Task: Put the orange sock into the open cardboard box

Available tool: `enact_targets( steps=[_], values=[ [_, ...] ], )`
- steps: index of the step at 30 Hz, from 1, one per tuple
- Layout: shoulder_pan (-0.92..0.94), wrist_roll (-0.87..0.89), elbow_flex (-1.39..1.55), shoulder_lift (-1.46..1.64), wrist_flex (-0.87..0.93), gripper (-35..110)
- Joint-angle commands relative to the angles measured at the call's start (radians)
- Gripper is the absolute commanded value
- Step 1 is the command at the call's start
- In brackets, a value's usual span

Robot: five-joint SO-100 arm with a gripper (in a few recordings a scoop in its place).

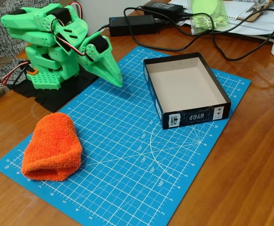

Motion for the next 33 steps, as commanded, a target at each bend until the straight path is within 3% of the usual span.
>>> enact_targets(
  steps=[1,25,29,33],
  values=[
    [0.11,0.075,-0.008,0.021,0.04,0],
    [0.098,0.063,-0.008,0.018,0.038,0],
    [0.166,-0.195,-0.08,-0.169,-0.051,0],
    [0.377,-0.583,-0.383,-0.561,0.074,4]
  ],
)
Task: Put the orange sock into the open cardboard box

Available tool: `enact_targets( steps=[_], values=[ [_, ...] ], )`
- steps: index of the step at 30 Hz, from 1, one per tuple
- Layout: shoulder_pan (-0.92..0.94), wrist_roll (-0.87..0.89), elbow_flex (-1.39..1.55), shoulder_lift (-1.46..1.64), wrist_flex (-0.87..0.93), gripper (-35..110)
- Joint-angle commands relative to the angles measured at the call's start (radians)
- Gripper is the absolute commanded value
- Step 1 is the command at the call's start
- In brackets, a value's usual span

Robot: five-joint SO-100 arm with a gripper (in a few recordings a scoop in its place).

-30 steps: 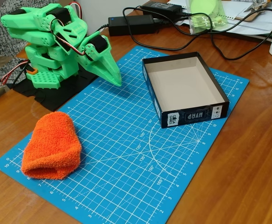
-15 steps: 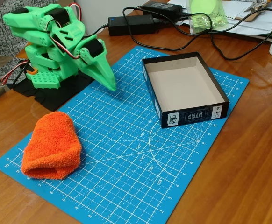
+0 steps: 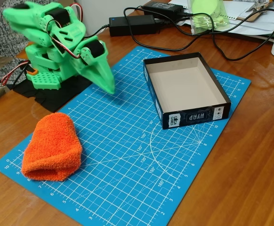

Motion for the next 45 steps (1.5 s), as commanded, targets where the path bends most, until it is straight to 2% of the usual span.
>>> enact_targets(
  steps=[1,3,5,6,13,18,24,31,41,45],
  values=[
    [0.195,-0.313,-0.242,-0.279,0.072,7],
    [0.281,-0.445,-0.328,-0.38,0.123,14],
    [0.362,-0.607,-0.394,-0.474,0.173,32],
    [0.405,-0.67,-0.416,-0.502,0.179,35],
    [0.586,-0.948,-0.701,-0.749,0.314,48],
    [0.71,-1.092,-0.994,-0.965,0.443,48],
    [0.808,-1.16,-1.186,-1.19,0.426,48],
    [0.854,-1.17,-1.167,-1.368,0.344,48],
    [0.676,-1.074,-1.106,-1.48,0.365,48],
    [0.641,-1.02,-1.104,-1.529,0.319,48]
  ],
)
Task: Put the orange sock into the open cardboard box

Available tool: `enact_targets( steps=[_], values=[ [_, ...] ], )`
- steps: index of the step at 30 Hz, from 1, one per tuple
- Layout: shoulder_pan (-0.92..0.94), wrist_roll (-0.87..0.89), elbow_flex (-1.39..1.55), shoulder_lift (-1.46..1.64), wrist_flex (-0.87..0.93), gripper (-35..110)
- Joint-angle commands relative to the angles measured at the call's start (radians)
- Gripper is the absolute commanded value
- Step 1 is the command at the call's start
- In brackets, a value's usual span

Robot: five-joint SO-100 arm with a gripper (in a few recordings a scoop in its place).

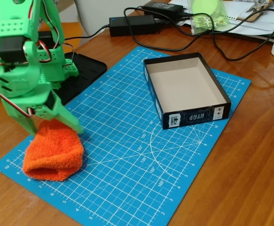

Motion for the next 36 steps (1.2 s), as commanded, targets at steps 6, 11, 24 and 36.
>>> enact_targets(
  steps=[6,11,24,36],
  values=[
    [-0.012,0.023,0.012,-0.032,-0.037,41],
    [0.015,0.094,0.006,-0.058,-0.089,0],
    [-0.086,0.38,-0.137,0.077,-0.202,0],
    [-0.505,0.657,0.003,0.399,-0.943,0]
  ],
)
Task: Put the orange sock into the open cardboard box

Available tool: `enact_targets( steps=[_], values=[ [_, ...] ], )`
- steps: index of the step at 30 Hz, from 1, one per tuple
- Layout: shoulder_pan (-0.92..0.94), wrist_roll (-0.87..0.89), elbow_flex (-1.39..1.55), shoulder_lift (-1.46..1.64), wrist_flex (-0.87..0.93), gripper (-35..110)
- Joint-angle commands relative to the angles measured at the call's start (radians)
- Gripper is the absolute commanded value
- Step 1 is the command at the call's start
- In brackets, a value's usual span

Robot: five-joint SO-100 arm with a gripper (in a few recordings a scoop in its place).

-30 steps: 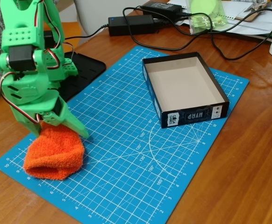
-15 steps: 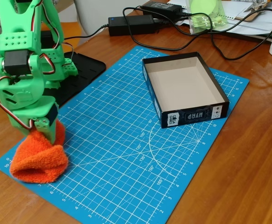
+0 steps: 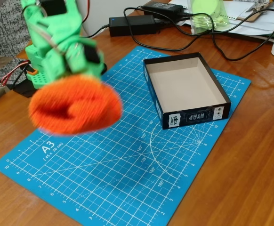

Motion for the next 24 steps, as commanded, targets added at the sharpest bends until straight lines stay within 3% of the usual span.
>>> enact_targets(
  steps=[1,5,17,21,24],
  values=[
    [-0.126,0.005,0.115,0.115,-0.23,0],
    [-0.285,0.097,0.206,0.153,-0.178,0],
    [-0.834,0.884,0.074,0.115,0.577,0],
    [-1.0,0.85,-0.011,0.086,0.686,0],
    [-0.983,0.887,-0.026,0.078,0.675,0]
  ],
)
